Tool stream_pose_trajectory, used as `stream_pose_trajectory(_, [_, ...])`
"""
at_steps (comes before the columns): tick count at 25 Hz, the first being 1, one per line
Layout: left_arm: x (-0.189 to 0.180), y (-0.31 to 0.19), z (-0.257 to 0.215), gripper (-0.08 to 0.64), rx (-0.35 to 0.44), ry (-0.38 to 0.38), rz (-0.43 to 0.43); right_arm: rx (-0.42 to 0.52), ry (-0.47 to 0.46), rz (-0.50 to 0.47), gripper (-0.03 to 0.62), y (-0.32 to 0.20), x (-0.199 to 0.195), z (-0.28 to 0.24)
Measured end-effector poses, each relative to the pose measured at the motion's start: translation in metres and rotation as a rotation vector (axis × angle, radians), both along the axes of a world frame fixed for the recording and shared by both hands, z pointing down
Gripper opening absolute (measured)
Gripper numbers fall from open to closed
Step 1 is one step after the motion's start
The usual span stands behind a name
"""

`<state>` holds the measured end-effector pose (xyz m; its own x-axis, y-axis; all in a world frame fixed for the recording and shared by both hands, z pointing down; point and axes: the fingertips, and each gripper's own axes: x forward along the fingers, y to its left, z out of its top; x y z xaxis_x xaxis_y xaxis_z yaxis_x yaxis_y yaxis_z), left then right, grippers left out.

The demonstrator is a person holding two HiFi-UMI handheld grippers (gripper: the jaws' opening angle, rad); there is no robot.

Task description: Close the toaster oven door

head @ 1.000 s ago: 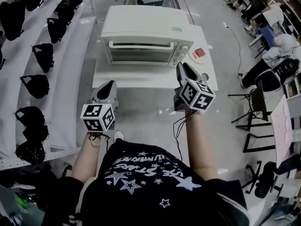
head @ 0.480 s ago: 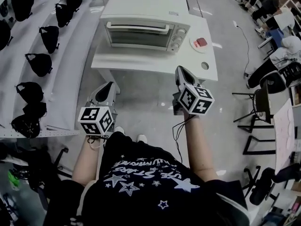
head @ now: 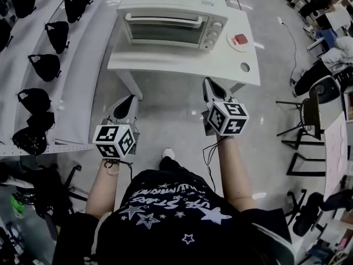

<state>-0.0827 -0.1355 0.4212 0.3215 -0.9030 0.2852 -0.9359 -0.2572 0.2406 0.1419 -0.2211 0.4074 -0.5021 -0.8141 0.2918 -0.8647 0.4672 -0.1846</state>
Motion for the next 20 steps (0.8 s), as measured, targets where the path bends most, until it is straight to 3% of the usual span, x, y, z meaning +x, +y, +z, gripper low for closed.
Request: stream_pose_trajectory(20, [-0.020,0.132,0.003,0.025,-0.003,0.039,0.005,-0.016,0.038,-0.057,0.002,0.138,-0.044,0.013])
